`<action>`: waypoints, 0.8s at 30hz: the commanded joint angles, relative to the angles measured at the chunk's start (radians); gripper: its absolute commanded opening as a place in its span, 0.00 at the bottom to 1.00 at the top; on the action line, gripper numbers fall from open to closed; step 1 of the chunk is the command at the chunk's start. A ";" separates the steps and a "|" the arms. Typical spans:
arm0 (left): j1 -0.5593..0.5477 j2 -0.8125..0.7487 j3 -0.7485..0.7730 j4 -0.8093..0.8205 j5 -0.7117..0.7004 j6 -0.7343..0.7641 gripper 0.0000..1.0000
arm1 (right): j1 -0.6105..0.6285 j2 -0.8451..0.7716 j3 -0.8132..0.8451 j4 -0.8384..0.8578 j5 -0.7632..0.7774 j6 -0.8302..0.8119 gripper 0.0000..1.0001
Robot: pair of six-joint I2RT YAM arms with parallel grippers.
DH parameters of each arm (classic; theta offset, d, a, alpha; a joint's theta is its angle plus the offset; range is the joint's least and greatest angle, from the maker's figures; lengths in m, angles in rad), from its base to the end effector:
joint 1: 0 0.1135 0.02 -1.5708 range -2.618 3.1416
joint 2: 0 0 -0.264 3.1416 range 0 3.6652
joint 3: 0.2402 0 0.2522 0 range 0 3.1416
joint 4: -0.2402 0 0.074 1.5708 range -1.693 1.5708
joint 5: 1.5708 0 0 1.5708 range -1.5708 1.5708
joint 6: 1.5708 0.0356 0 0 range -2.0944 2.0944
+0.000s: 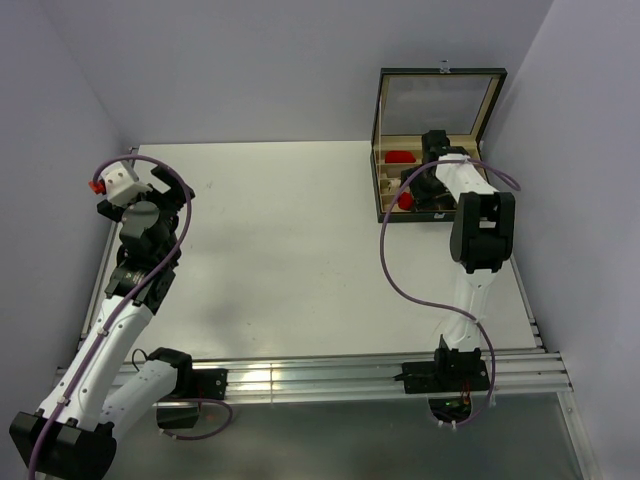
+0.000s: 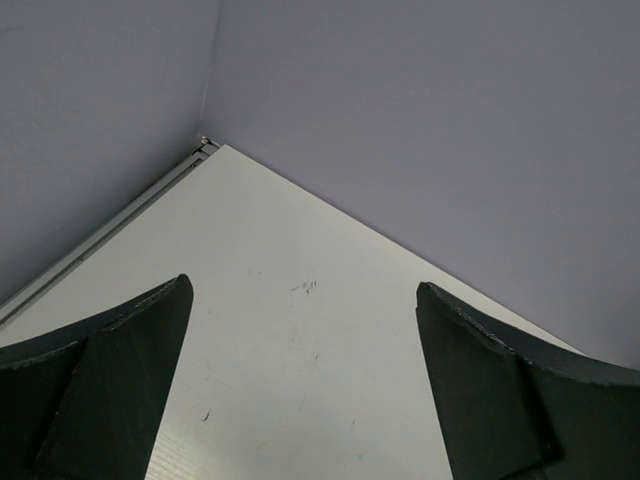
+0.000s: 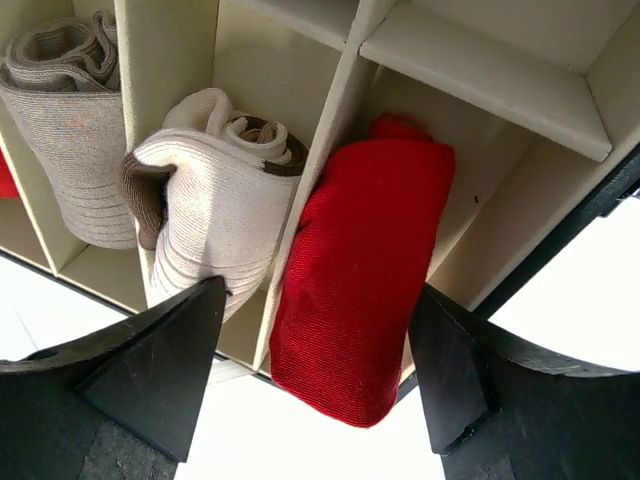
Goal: Roll the socks
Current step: Place the sock in the storage box.
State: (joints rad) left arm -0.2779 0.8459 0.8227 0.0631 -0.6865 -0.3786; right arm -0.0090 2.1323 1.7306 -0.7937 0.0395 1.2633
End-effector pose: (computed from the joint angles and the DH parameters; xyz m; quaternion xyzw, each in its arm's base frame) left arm 0.1915 -0.0312 0.3695 -0.2752 0.6394 0.0018 0.7179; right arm 0.4496 -0.0055 0.1945 0.5865 0.7879 0.0938 0.1624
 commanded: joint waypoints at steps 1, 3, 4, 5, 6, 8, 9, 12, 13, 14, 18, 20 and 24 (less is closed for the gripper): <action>-0.004 -0.004 -0.002 0.037 -0.007 0.017 0.99 | 0.004 -0.054 -0.013 -0.068 0.026 -0.001 0.80; -0.003 -0.002 -0.002 0.035 -0.008 0.017 1.00 | 0.004 -0.063 -0.008 -0.081 0.028 -0.013 0.80; -0.003 -0.004 -0.002 0.035 -0.008 0.017 1.00 | 0.004 -0.069 -0.006 -0.093 0.031 -0.013 0.80; -0.004 -0.004 -0.002 0.035 -0.008 0.017 0.99 | 0.004 -0.077 -0.005 -0.098 0.037 -0.018 0.80; -0.003 -0.002 0.000 0.037 -0.008 0.017 0.99 | 0.004 -0.083 -0.005 -0.101 0.039 -0.024 0.80; -0.004 -0.002 -0.004 0.037 -0.010 0.018 0.99 | 0.004 -0.090 0.004 -0.113 0.045 -0.036 0.79; -0.004 -0.001 -0.004 0.038 -0.010 0.018 1.00 | 0.004 -0.094 0.007 -0.121 0.045 -0.038 0.79; -0.003 -0.001 -0.005 0.038 -0.011 0.020 0.99 | 0.004 -0.103 0.012 -0.131 0.045 -0.050 0.79; -0.004 -0.001 -0.005 0.038 -0.011 0.018 0.99 | 0.004 -0.101 0.011 -0.139 0.048 -0.053 0.78; -0.004 -0.001 -0.005 0.038 -0.011 0.018 1.00 | 0.004 -0.101 0.012 -0.144 0.051 -0.056 0.78; -0.004 -0.001 -0.007 0.040 -0.015 0.020 1.00 | 0.004 -0.112 -0.002 -0.154 0.053 -0.067 0.76; -0.004 0.002 -0.007 0.040 -0.011 0.020 0.99 | 0.004 -0.135 -0.022 -0.145 0.059 -0.071 0.74; -0.004 0.002 -0.007 0.041 -0.011 0.023 0.99 | 0.004 -0.169 -0.037 -0.131 0.060 -0.087 0.68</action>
State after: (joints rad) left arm -0.2783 0.8482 0.8211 0.0635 -0.6868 -0.3782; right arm -0.0090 2.0426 1.6997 -0.8852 0.0631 1.1961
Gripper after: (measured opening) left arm 0.995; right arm 0.694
